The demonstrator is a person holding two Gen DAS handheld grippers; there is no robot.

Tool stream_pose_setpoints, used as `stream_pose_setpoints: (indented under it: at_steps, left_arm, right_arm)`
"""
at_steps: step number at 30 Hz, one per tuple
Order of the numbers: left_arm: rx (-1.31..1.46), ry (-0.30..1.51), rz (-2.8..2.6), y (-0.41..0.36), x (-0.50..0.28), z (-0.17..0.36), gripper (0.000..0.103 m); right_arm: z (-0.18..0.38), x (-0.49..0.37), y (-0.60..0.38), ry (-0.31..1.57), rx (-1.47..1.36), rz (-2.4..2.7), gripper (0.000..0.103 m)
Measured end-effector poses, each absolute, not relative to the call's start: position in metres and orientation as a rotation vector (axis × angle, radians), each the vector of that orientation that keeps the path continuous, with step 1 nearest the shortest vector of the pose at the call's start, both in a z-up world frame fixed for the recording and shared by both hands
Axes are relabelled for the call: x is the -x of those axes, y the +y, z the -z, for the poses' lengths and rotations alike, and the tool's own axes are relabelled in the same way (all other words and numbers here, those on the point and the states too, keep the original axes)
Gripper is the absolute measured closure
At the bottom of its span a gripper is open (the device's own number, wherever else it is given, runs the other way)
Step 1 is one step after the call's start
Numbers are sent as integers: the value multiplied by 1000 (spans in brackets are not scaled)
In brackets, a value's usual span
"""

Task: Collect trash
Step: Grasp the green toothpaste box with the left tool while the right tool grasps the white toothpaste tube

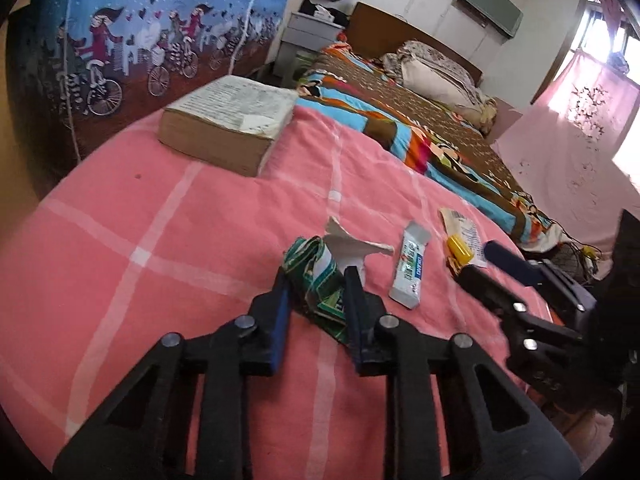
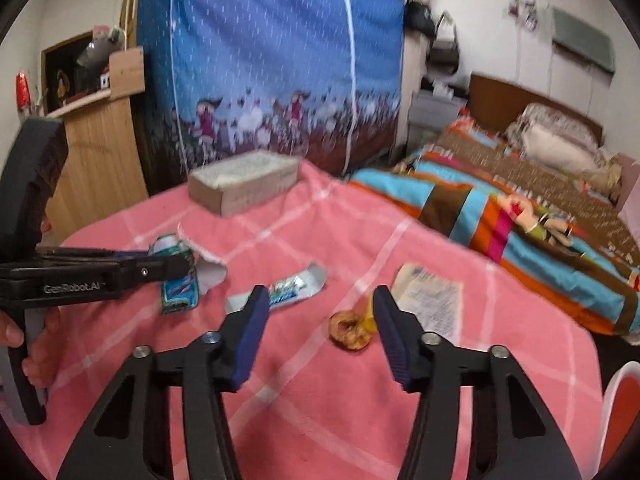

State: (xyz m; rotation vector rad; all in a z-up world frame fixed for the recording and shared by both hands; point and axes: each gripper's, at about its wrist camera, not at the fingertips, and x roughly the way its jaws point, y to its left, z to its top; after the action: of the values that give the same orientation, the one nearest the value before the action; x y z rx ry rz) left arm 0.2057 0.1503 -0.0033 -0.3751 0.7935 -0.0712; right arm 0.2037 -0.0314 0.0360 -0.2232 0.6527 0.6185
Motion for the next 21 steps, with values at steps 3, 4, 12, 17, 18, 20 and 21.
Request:
stream_pose_setpoints:
  at_steps: [3,4,12,17,18,20,21]
  left_arm:
    - [371,795,100,151,-208,0,54]
    - [369,793,110,152,-207,-1,55]
    - [372,801,124,163,-200,0,59]
    - [393,802,125,167,-201,2,59]
    - [395,801,126,167,-201,2,59]
    - [398,799,128,168,-201,2,59]
    - [398,800,128,168,-200,3,59]
  right_arm:
    - [-32,-210,-26,716,186,-646,61]
    - [-32,-212,-25,732,169,-650,61]
    - [-25,-231,-3,867,126,-653,61]
    - [-23,-239,9,901,140,-637,60]
    - [-22,-239,12,903,161,-633,60]
    - [-21,-238,17,901,204,-625,60]
    - [-21,-236,20,895,226,-626,59]
